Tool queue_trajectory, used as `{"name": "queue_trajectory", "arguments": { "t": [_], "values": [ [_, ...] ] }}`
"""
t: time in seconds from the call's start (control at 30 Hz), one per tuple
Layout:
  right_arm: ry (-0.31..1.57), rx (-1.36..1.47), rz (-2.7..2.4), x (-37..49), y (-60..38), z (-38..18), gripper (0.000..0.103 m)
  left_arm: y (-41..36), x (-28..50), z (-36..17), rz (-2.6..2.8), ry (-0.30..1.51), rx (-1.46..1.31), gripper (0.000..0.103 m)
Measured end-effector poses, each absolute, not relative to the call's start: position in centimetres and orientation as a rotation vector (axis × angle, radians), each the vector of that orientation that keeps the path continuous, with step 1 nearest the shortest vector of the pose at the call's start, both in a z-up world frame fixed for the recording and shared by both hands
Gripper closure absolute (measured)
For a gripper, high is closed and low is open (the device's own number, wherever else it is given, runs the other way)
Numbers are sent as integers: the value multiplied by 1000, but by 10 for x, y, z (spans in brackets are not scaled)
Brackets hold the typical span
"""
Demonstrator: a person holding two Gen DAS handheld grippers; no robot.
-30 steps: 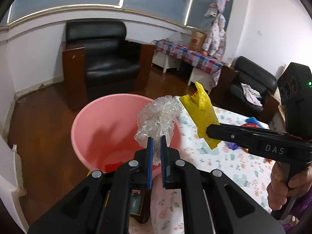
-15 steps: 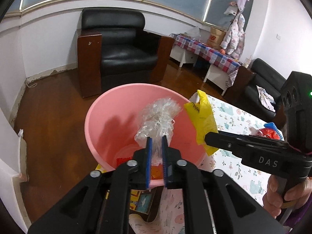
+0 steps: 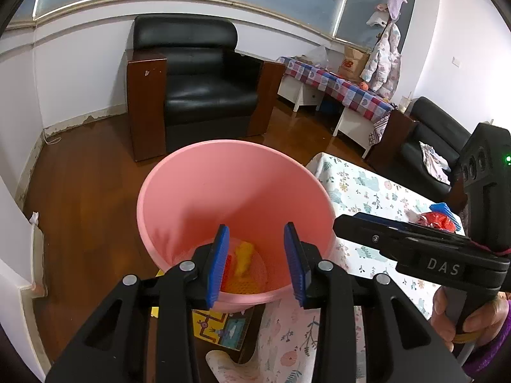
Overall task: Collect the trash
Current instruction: 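Carry both items over the pink bucket and open both grippers, then move both grippers back over the table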
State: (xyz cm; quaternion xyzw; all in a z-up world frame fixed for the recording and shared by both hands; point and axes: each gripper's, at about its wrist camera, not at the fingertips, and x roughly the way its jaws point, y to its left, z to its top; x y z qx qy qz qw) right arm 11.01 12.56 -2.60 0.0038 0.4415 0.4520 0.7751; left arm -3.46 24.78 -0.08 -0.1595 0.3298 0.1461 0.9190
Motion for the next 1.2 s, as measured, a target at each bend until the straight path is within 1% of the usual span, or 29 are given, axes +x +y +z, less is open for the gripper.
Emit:
{"name": "queue_trajectory", "arguments": {
  "t": [0.1,0.27,0.33,0.4,0.8,1.2],
  "values": [
    [947,11,980,106,120,-23,58,245,-35,1,291,677,-326,67],
    [926,8,978,97,107,-16,57,236,-36,5,276,670,-316,67],
    [915,8,977,94,101,-12,54,232,-36,7,264,669,-313,67],
    [903,13,972,90,93,-8,52,228,-36,9,252,666,-304,67],
    [854,52,900,73,32,8,52,192,-29,19,147,654,-252,67],
    [865,128,747,68,-56,-5,52,137,-8,12,11,700,-158,67]
  ]
}}
